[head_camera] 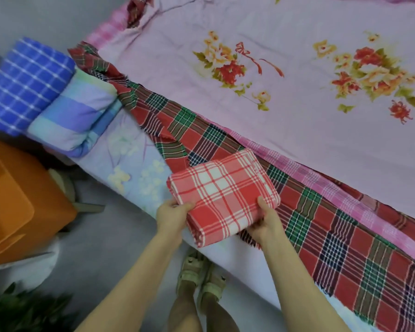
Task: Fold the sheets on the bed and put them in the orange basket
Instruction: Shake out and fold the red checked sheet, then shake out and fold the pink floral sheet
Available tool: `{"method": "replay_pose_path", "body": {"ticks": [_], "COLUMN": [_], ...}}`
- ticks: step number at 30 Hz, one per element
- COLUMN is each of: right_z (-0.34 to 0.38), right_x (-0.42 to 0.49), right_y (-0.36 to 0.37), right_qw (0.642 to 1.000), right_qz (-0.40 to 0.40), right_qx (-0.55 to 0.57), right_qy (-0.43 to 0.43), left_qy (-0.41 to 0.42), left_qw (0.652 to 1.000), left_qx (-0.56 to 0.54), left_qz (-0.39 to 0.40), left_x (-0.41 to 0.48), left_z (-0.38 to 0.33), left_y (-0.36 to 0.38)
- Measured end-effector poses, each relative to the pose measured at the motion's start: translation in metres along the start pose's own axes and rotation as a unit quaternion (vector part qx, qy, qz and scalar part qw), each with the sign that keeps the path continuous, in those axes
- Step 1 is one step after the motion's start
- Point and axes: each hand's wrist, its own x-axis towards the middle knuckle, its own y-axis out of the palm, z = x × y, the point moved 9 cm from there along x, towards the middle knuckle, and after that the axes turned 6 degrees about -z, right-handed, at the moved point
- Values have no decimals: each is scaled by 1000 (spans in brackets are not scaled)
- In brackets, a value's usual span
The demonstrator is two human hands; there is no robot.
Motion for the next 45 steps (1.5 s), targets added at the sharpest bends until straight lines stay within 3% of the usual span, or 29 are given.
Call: {"method": "replay_pose_path", "body": {"ticks": [2,5,12,16,22,25,27,29,30,31,34,36,39,41,45], "right_z": [14,31,44,17,-24,-37,-47,-51,-50,-47,-29,-1,48,63,90], "right_x": [-10,-33,-113,-157,-170,-149,-129,-113,-106,-103,-95,-88,-77,-59,-13], "right_y": [9,42,181,289,439,491,515,524,528,530,526,525,538,546,534], "right_qw": [1000,998,960,925,905,873,815,754,741,743,802,810,750,721,618], "right_qz": [-11,6,117,191,252,200,139,93,80,74,70,46,-27,-39,-114], "right_qx": [8,-38,-143,-215,-236,-343,-471,-572,-593,-599,-549,-522,-550,-587,-689], "right_qy": [0,-41,-211,-249,-249,-282,-307,-309,-305,-289,-226,-264,-366,-366,-361], "left_qy": [72,112,115,121,62,-31,-80,-4,53,105,212,264,322,351,389], "left_qw": [997,992,990,988,992,999,987,972,957,941,910,901,891,878,837], "left_qx": [28,3,-79,-94,-100,36,135,218,263,293,323,307,285,301,377], "left_qz": [29,52,38,-3,-36,-4,-24,-84,-109,-130,-154,-157,-144,-125,-78], "left_x": [-15,-26,-4,32,121,167,194,214,224,232,251,259,272,285,331], "left_z": [-38,-87,-179,-230,-288,-294,-299,-328,-350,-373,-429,-460,-500,-519,-539], "left_y": [-3,-22,-130,-210,-294,-306,-316,-324,-325,-323,-300,-275,-226,-185,-100]}}
